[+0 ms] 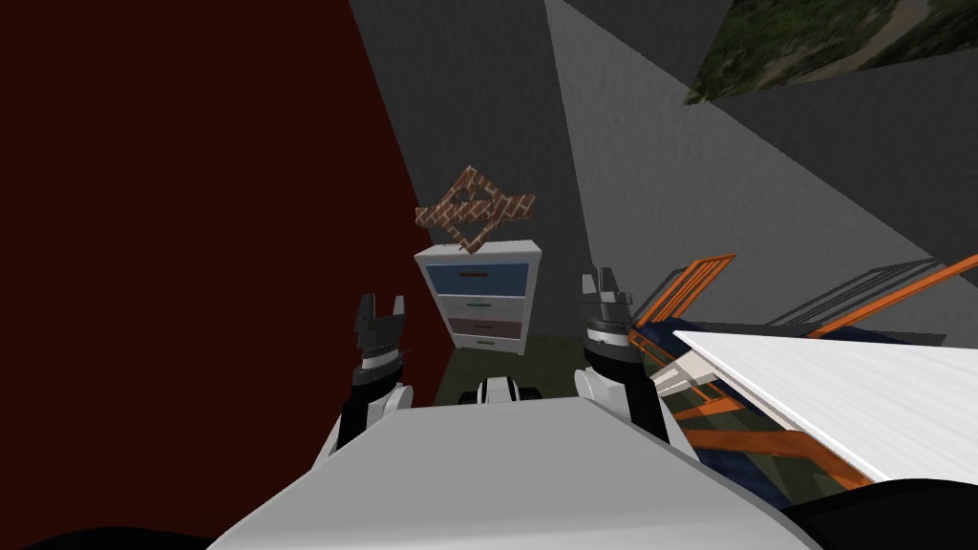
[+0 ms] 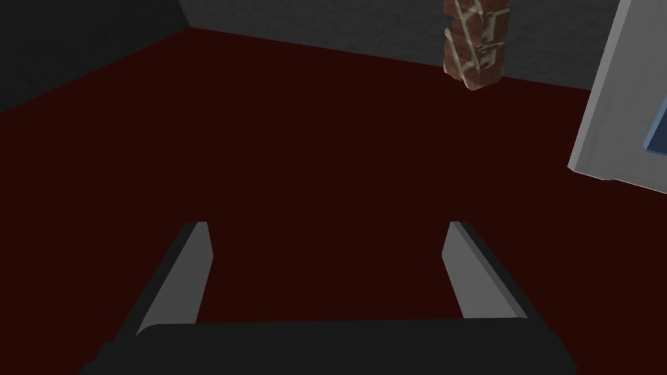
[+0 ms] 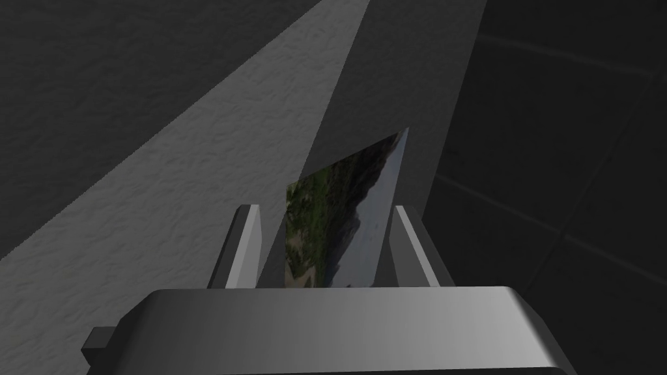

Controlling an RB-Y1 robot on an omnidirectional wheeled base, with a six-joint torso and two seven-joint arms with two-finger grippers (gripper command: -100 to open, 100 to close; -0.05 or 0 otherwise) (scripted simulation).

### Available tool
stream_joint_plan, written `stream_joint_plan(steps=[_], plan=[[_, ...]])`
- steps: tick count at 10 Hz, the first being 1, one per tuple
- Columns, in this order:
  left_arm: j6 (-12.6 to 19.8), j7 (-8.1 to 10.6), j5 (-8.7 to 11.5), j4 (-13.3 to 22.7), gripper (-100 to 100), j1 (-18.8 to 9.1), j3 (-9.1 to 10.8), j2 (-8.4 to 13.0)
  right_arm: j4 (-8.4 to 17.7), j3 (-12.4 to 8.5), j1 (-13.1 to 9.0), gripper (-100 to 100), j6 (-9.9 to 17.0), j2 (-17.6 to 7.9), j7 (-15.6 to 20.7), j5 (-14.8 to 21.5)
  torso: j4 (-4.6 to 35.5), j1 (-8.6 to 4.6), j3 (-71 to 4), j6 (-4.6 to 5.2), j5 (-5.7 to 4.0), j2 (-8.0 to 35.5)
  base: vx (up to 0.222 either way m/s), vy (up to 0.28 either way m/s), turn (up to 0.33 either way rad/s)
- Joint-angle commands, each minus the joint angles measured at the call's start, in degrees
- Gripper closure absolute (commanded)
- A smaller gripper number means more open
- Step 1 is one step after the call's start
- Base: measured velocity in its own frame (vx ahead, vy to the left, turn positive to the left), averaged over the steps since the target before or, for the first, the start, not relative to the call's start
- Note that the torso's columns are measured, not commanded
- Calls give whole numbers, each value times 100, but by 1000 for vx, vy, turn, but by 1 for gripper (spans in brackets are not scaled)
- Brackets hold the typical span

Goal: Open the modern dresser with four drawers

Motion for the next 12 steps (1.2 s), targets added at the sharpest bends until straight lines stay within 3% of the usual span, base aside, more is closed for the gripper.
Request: stream_joint_plan(steps=[1, 7, 12], plan=[[-65, -46, -19, 327, -100, -110, -35, 62, 0, 0, 0, 0, 0, 0, 0, 0, 0, 1, -2, 0, 0, -3, 49, 25, -13], [-255, -246, -73, 1513, -100, -569, -154, 169, 0, 0, 1, 0, 0, 0, 0, 0, -2, 1, -6, 0, 1, -8, 75, 44, -42], [-381, -360, -110, 2206, -100, -814, -222, 186, 0, 0, 0, 0, 0, 0, 0, 0, 3, 0, 4, 1, 0, 6, 60, 29, -30]])
